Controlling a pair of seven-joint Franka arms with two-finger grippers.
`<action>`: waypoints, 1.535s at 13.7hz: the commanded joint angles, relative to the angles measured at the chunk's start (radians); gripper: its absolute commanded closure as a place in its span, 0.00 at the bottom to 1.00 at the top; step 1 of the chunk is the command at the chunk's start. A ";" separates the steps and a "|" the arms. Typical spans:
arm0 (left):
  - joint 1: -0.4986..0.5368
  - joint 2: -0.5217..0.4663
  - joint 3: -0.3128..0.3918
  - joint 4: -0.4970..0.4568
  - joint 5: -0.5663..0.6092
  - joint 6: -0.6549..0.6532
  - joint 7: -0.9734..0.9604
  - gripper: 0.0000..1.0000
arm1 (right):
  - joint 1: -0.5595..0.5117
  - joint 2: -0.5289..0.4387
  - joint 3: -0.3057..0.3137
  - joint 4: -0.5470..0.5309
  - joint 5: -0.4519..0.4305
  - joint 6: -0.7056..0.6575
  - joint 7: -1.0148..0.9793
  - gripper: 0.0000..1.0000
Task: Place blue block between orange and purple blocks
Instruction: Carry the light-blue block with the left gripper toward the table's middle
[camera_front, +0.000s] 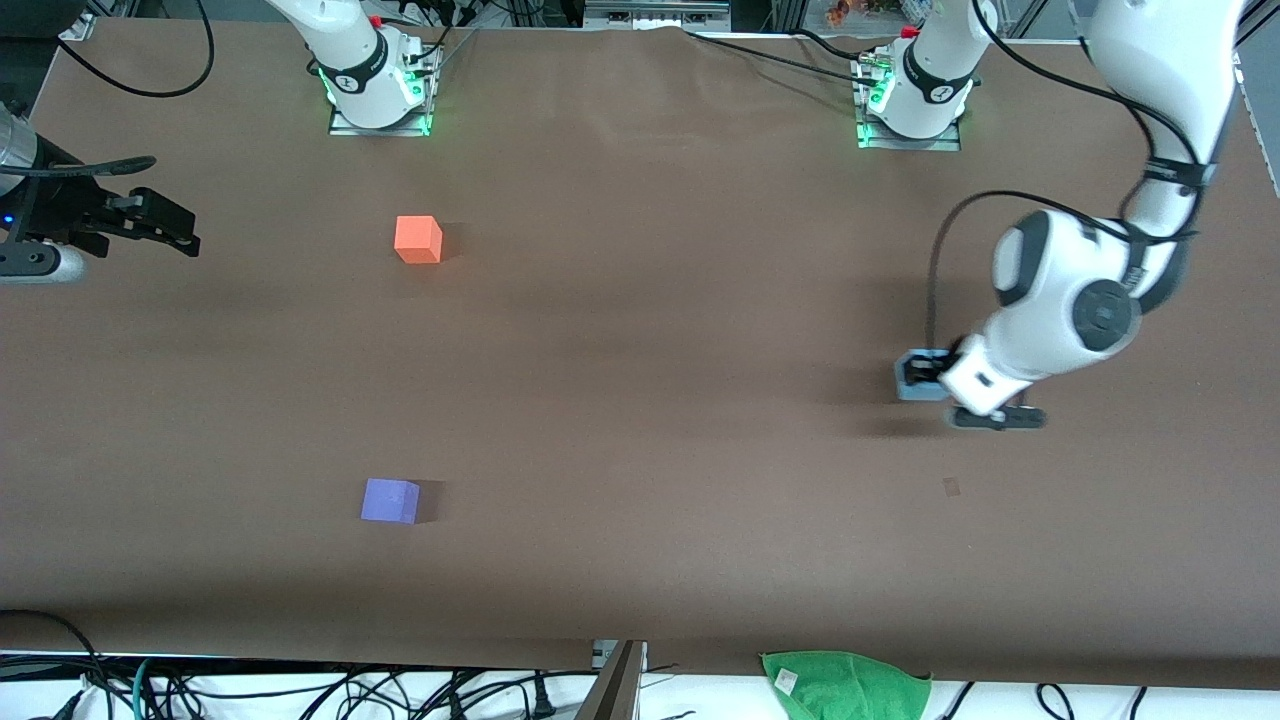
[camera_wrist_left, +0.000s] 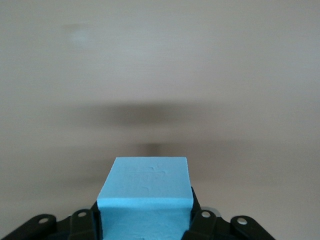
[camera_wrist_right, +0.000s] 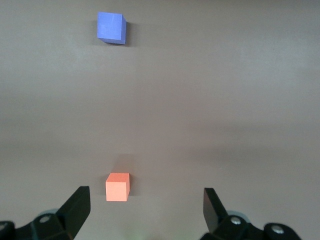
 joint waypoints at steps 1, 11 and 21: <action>-0.156 0.056 -0.038 0.101 -0.017 -0.021 -0.257 0.98 | -0.014 -0.006 0.005 -0.004 0.021 0.005 -0.017 0.00; -0.754 0.381 0.066 0.488 0.079 0.000 -0.934 0.96 | -0.014 -0.004 0.005 -0.004 0.027 0.005 -0.017 0.00; -0.867 0.435 0.177 0.528 0.165 0.069 -1.024 0.00 | -0.011 0.020 0.006 -0.006 0.027 -0.001 -0.014 0.00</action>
